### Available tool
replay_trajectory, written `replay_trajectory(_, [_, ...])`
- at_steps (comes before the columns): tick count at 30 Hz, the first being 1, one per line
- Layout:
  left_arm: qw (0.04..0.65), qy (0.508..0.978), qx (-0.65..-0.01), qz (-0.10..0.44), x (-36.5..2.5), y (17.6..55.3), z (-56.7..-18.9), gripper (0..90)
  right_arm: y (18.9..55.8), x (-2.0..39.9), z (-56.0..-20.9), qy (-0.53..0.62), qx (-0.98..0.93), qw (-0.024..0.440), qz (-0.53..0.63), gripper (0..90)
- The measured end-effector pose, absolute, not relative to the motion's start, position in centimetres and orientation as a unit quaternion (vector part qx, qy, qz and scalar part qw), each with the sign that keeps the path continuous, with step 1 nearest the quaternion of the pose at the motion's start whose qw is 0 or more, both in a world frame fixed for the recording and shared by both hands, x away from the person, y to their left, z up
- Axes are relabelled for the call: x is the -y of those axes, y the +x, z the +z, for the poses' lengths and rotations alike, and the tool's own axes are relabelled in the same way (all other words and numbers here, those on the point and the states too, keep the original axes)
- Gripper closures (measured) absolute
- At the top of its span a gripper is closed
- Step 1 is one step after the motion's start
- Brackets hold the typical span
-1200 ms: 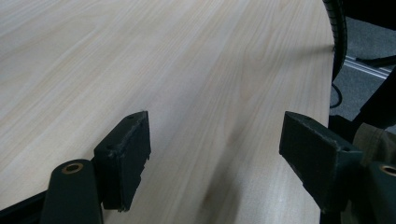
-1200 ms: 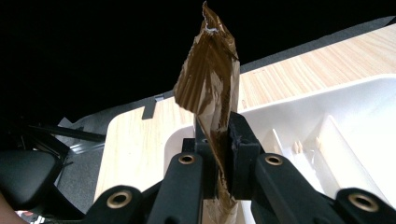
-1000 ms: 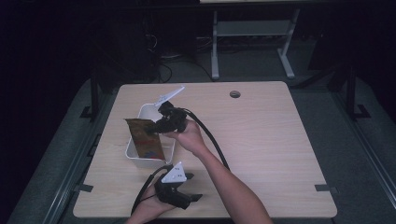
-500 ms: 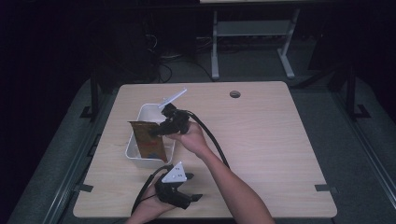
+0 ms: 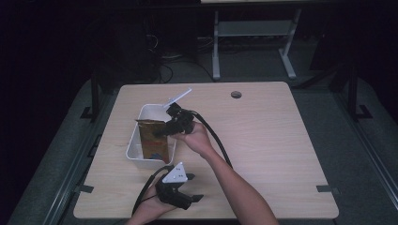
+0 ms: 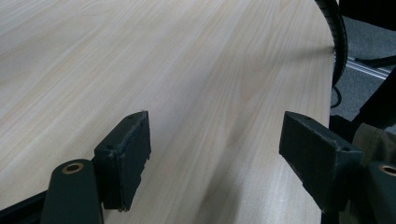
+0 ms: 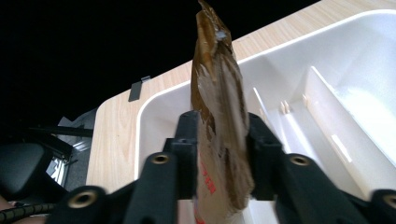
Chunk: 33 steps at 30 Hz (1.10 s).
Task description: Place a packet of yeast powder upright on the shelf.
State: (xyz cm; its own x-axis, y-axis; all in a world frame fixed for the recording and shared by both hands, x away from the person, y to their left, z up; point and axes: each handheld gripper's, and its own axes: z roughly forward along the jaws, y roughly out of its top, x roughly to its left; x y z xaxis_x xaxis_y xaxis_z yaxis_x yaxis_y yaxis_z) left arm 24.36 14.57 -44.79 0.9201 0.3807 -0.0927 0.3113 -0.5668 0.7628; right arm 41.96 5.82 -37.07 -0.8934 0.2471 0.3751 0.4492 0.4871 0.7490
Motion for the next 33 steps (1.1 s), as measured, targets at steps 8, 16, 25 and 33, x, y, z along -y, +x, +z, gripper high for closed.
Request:
replay_trajectory(8, [0.423,0.883,-0.197,0.043,-14.6,24.4,-44.7,24.6,42.1,-5.1,-37.3,-0.213,0.848,0.118,-0.47,56.5])
replay_trajectory(16, [0.425,0.882,-0.197,0.044,-14.6,24.4,-44.7,24.6,42.1,-4.0,-37.3,-0.218,0.847,0.117,-0.471,52.5])
replay_trajectory(25, [0.426,0.882,-0.198,0.044,-14.8,24.6,-44.7,24.5,42.2,-2.4,-37.1,-0.23,0.841,0.117,-0.476,50.7])
replay_trajectory(33, [0.431,0.878,-0.205,0.045,-14.9,24.6,-44.5,24.5,42.1,-0.8,-36.7,-0.232,0.84,0.105,-0.478,48.9])
